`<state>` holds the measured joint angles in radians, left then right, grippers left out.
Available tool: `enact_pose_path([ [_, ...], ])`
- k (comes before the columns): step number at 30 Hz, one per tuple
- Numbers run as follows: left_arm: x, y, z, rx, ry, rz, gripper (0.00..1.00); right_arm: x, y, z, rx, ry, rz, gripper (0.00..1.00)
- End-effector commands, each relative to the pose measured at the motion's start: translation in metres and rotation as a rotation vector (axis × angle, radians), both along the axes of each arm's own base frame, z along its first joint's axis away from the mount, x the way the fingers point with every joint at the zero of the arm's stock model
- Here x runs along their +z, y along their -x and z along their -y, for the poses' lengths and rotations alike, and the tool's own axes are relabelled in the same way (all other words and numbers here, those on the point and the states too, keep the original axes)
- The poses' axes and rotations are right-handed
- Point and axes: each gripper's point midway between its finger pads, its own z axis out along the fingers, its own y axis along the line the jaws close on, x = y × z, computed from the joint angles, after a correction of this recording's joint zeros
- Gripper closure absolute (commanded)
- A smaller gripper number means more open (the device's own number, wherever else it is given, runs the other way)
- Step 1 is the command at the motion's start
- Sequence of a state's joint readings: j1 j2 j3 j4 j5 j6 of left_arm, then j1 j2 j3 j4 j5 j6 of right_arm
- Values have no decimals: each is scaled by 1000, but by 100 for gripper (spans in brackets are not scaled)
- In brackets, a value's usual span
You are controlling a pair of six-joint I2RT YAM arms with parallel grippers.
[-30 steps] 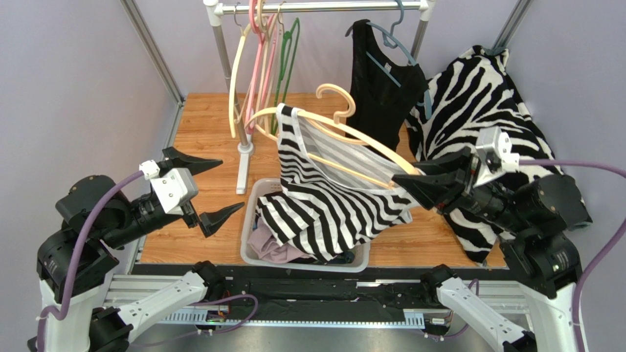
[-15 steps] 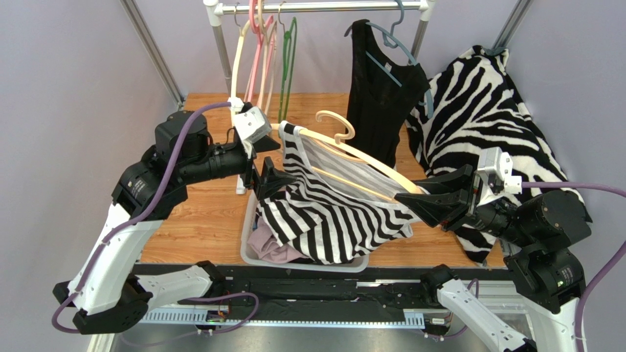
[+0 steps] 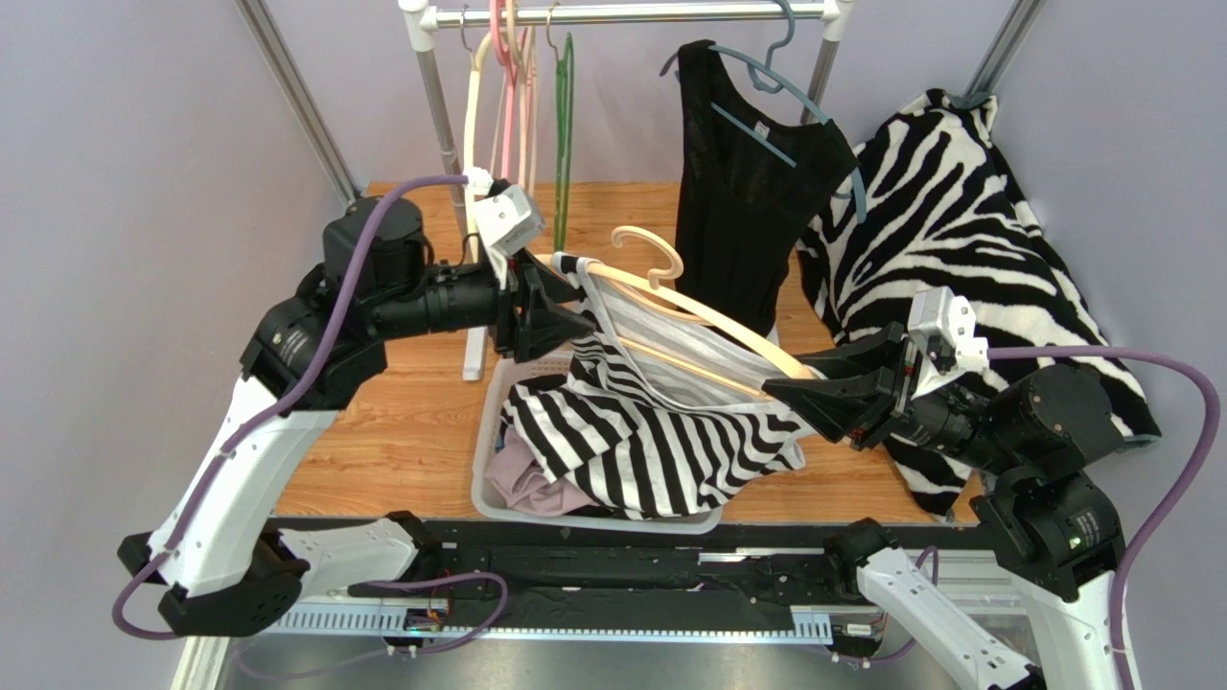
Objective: Remove the tank top from the hanger
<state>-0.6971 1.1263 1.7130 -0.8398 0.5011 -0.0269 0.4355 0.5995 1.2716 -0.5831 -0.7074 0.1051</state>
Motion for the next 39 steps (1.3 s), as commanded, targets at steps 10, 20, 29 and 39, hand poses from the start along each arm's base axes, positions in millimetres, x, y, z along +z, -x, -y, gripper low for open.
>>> enact_pose_path([
  [10,19,-9,13,-7,58,-14,100,18,2,10,-56,-22,91,100],
  [20,41,1,-18,53,111,42,100,3,1,24,-142,16,83,100],
  [29,-1,12,-5,-54,110,-106,2,14,5,18,-103,-36,73,100],
  [39,0,-12,20,-70,123,-196,1,23,7,10,-48,-71,65,100],
])
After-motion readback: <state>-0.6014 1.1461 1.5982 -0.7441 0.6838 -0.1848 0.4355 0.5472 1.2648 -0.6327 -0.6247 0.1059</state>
